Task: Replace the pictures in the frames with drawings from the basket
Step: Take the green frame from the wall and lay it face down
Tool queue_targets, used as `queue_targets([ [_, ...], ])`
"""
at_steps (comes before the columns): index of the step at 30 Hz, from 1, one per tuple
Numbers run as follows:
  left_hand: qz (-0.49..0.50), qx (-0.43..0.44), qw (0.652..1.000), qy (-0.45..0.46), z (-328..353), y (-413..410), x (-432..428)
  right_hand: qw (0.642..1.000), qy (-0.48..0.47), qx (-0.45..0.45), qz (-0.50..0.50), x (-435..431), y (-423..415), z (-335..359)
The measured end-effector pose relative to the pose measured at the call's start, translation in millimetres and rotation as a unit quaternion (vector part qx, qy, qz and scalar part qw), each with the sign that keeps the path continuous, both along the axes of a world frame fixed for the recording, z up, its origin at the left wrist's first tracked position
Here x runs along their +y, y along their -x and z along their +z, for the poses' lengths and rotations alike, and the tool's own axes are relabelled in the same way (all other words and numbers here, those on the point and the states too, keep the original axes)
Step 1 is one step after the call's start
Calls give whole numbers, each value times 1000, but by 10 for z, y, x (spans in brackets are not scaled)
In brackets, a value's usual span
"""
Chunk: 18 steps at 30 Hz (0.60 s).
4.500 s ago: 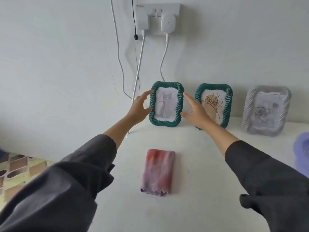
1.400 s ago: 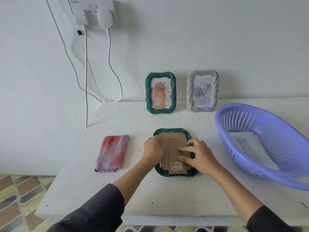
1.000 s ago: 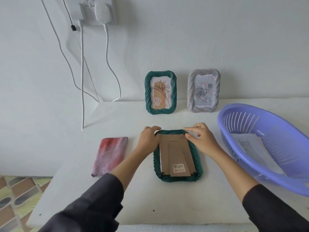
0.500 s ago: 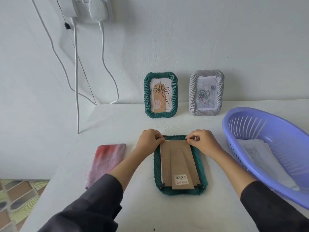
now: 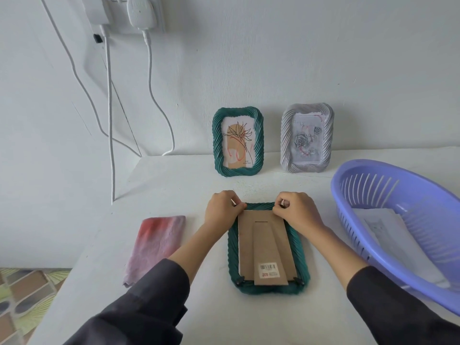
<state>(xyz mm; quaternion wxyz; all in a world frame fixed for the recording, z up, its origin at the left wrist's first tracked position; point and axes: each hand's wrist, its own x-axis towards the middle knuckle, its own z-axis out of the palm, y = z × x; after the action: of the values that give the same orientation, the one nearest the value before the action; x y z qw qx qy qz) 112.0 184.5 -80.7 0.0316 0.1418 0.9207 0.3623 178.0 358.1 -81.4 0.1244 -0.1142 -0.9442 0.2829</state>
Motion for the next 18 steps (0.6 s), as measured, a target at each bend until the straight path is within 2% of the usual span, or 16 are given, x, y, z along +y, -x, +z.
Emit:
queue_targets([
  [5, -4, -6, 1000, -2, -29, -14, -26, 1000, -7, -23, 2, -6, -18, -7],
  [9, -27, -20, 999, -22, 6, -69, -76, 999, 36, -21, 33, 55, -111, -66],
  [18, -62, 13, 998, -22, 96, -482, -269, 996, 41, 54, 54, -80, -664, -121],
])
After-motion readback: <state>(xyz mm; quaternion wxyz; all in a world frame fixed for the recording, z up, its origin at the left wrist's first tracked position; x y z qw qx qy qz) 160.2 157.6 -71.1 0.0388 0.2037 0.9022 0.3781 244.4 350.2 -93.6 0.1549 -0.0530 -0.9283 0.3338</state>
